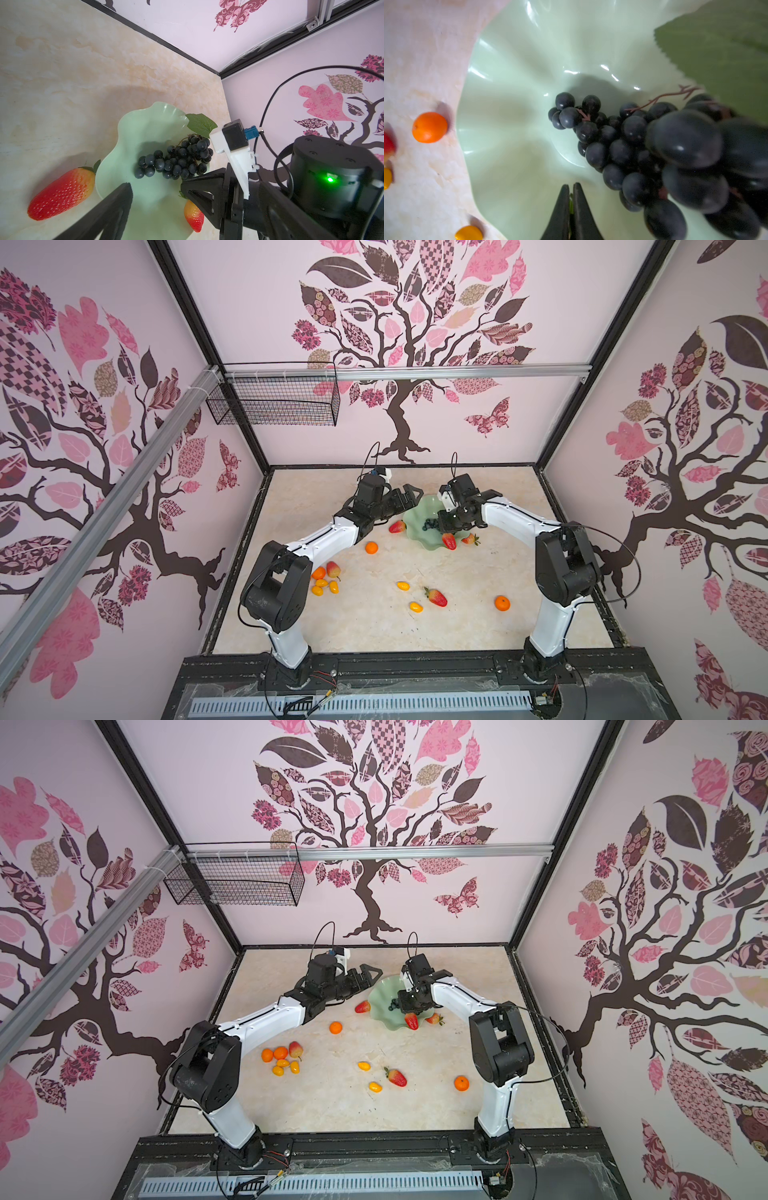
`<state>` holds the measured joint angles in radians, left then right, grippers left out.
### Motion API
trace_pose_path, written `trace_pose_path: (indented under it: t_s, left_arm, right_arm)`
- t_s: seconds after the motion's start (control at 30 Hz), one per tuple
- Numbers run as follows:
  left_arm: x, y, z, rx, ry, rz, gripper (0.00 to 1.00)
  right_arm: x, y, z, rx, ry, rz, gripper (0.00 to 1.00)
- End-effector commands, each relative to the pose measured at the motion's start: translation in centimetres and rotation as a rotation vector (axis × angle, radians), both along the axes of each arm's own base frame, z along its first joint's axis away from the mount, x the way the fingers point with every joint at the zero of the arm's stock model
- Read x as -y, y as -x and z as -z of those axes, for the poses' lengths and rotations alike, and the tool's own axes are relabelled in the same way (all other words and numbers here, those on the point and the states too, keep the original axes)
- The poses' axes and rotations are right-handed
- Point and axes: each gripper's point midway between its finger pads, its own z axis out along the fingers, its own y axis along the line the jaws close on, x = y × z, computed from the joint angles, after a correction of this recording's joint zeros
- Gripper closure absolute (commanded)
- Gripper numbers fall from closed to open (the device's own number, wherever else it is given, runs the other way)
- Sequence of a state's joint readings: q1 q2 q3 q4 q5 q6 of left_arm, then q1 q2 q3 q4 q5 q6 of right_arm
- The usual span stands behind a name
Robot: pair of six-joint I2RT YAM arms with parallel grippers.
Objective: Place and organize the fake fruits in the fruit bowl
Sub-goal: 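Lower the strawberry into the bowl and open the right gripper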
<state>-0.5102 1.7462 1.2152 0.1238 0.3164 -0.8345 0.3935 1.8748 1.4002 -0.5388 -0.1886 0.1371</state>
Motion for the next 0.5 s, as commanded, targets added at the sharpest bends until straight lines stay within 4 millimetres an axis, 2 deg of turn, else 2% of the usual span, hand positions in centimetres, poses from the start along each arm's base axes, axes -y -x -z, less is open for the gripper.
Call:
trace_pose_path:
  t_s: [0.0,0.1,0.27,0.47]
  left_arm:
    - [0.2,-0.4,-0.4,0.013,-0.002,0.003,0.02]
    - [0.2,-0.4,-0.3,0.013,-0.002,0.003,0.02]
    - [0.1,-0.4,-0.3,0.010,-0.007,0.005,0.02]
    - [0.4,-0.1,-1.1,0.045,-0.040,0.028,0.02]
  right_arm:
    - [-1.1,-0.6,-0.1,-0.006,-0.017,-0.014,0.81]
    - [-1.4,-0.8,-0.3,-0.008,-0.032,-0.014,0.75]
    - [-1.6,-1.0,-1.3,0.008,-0.050,-0.008,0.74]
    - [-0.9,-0.7,-5.7,0.117,-0.091,0.038,0.74]
